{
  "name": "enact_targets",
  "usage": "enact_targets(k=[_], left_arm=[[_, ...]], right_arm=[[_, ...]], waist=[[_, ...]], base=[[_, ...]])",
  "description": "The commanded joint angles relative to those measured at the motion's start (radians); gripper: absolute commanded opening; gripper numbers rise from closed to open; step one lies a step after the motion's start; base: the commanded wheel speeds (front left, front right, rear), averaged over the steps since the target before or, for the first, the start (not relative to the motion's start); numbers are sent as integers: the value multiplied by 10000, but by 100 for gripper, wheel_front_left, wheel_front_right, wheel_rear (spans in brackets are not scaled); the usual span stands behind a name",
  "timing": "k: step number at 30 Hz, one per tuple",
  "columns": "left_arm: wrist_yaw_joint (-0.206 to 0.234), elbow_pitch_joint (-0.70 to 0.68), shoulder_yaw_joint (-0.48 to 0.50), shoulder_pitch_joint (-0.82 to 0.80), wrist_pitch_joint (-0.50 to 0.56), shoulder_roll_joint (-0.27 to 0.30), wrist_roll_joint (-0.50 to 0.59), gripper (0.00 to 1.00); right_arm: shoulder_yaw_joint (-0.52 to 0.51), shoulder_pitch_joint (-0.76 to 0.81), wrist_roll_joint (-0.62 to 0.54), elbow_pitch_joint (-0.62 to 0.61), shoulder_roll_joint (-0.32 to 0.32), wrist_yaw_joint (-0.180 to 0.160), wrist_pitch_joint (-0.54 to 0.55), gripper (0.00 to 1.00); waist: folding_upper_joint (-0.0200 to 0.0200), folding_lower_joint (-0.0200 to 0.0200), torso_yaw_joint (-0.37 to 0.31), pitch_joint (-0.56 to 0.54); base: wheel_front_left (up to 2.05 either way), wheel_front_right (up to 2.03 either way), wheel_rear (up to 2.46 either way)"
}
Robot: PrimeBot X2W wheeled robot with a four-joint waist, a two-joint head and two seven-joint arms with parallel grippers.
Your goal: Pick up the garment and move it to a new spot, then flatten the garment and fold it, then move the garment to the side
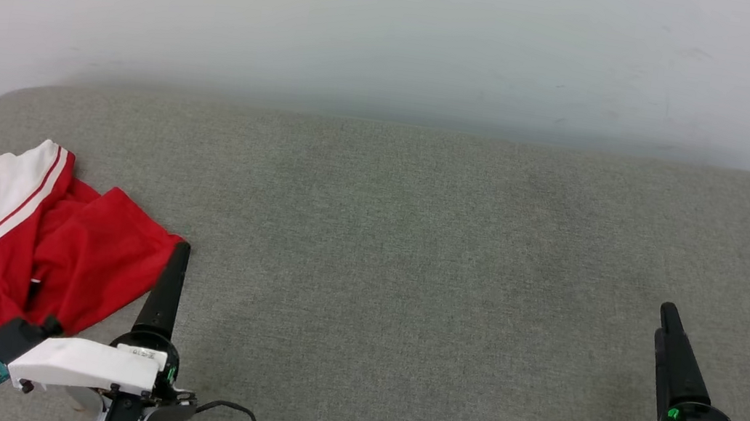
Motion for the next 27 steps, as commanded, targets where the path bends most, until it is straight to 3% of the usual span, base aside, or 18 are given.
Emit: enact_targets(k=[1,15,27], left_arm=[[-6,-260,-80,-196,-104,22,426,100],[-6,-396,-555,-219,-620,178,3447,100],[-1,-315,-666,-263,-1015,350,6022,100]], right_arm=[[65,-75,-522,-285,-96,2,-118,100],[236,38,-4373,-790,-49,3,-447,100],[185,115,-6916,-1238,21,3,-368,100]], waist=[[0,0,-1,0],[0,0,-12,-15],[0,0,-55,-19]], base=[[0,0,0],[0,0,0],[0,0,0]])
